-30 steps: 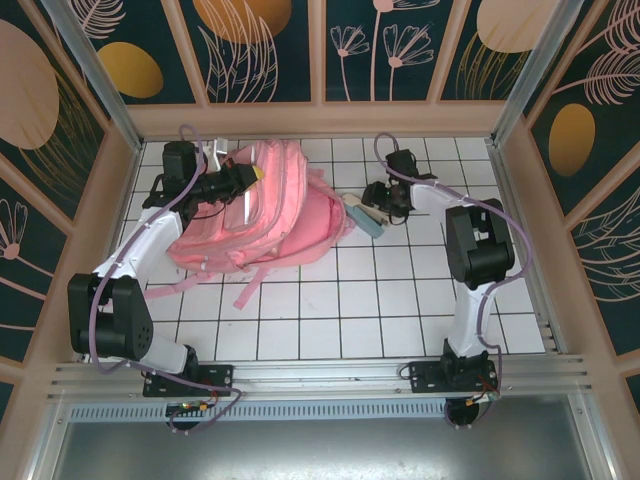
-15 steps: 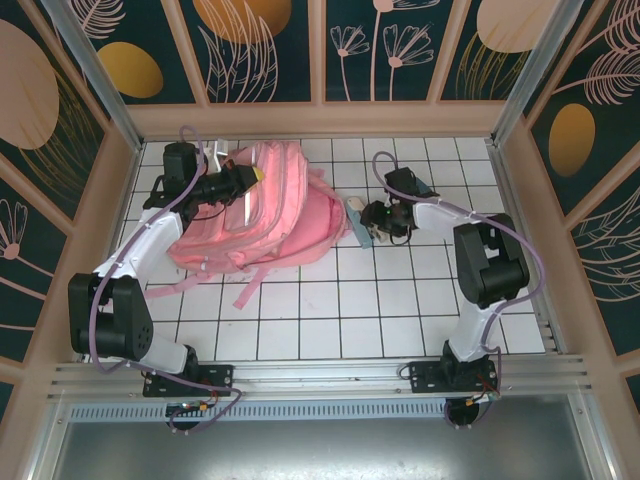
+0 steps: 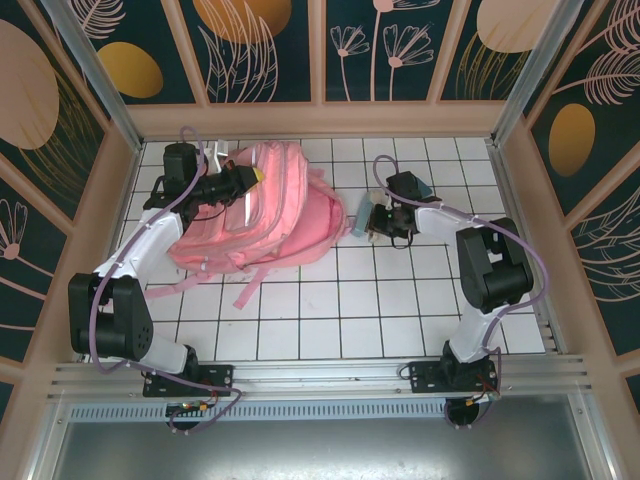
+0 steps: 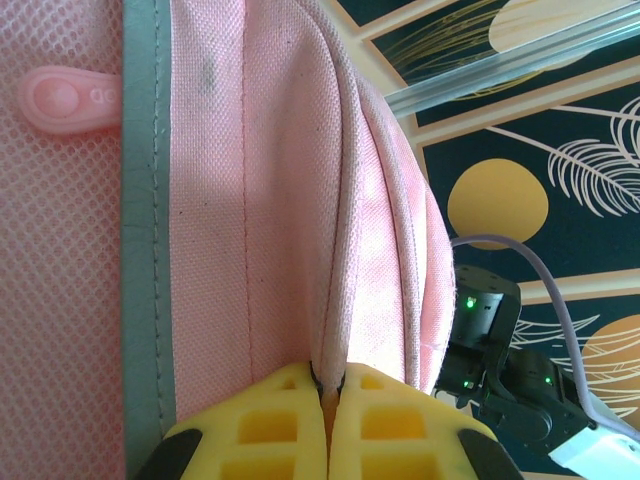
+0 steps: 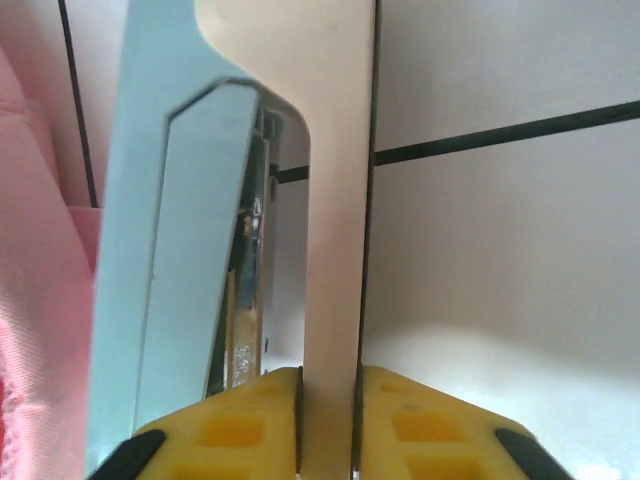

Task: Pack books, pencil case, and school supplies into a backpack

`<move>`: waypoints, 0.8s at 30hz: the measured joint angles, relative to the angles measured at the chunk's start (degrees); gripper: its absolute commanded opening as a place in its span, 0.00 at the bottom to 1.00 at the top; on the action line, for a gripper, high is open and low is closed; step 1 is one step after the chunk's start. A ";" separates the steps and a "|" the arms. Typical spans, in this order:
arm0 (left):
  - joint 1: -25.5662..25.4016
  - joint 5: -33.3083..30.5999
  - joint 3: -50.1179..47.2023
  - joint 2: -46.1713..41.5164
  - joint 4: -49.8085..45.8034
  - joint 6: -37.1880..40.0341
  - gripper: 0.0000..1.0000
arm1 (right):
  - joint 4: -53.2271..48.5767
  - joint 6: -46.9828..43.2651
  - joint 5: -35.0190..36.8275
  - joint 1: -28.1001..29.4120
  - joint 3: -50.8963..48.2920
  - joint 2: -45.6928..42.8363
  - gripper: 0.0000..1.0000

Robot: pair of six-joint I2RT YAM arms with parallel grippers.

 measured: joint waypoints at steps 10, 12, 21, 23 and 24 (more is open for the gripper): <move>0.02 1.25 -1.09 -0.02 3.69 -3.54 0.00 | -2.64 0.37 1.49 0.09 -1.66 -4.68 0.00; 0.02 1.29 -1.11 -0.02 4.28 -4.52 0.00 | -3.32 0.90 1.70 0.17 -1.73 -7.21 0.00; 0.35 2.43 -1.18 -0.02 6.51 -7.65 0.00 | -4.02 4.09 1.57 7.15 4.59 -11.82 0.00; 0.35 2.80 -1.18 -0.02 6.91 -8.02 0.00 | -3.89 4.74 1.55 9.62 7.91 -9.92 0.00; 0.33 2.95 -1.20 -0.02 7.10 -8.22 0.00 | -3.85 5.14 1.51 10.88 10.01 -8.33 0.00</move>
